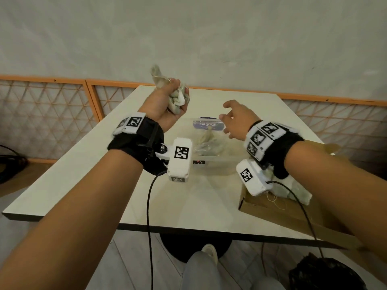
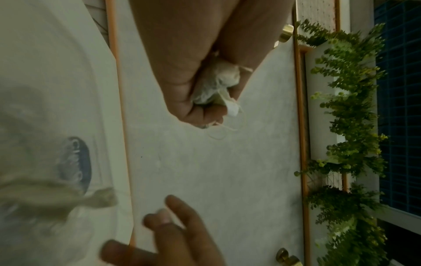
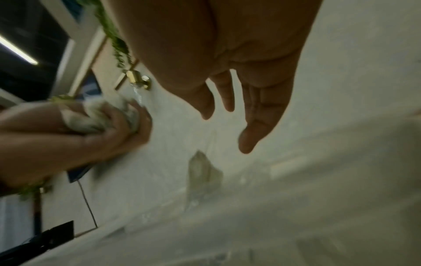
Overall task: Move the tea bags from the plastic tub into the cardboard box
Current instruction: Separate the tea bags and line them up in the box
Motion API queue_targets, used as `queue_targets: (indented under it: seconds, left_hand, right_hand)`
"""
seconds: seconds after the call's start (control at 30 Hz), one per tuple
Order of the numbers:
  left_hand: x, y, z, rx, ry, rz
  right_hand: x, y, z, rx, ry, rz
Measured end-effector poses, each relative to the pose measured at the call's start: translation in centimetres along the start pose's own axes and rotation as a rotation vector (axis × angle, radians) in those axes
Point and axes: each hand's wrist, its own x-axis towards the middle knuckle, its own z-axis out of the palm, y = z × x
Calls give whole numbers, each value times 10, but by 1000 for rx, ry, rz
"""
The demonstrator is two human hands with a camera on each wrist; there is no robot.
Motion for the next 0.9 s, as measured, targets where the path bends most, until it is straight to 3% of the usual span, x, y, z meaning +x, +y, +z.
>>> queue_targets:
  seconds: [0.1, 0.2, 0.27, 0.4, 0.53, 0.67, 0.73, 0.83, 0.9]
  left_hand:
    - [-14, -26, 3, 5, -56, -94]
    - [-34, -59, 12, -13, -144, -217]
    - [-49, -81, 22, -22, -190, -271]
    - [-69, -122, 44, 33, -271, -371]
    - [-80, -159, 61, 18, -262, -473]
    - [-87, -183, 65, 35, -216, -536]
    - [-87, -190, 64, 54, -191, -521]
    - [-88, -192, 61, 55, -158, -513]
    - [-87, -192, 60, 56, -158, -507]
  right_hand:
    - [-38, 17, -36, -99, -24, -79]
    - [-91, 47, -69, -133, -72, -58]
    - [-125, 76, -88, -109, -23, 22]
    - [-185, 144, -105, 0, 214, 240]
    - [-222, 188, -85, 224, 157, 396]
    - [-224, 196, -73, 468, 53, 304]
    - [-215, 195, -76, 463, 35, 255]
    - [-197, 184, -85, 254, 196, 231]
    - [-188, 165, -85, 330, 309, 130]
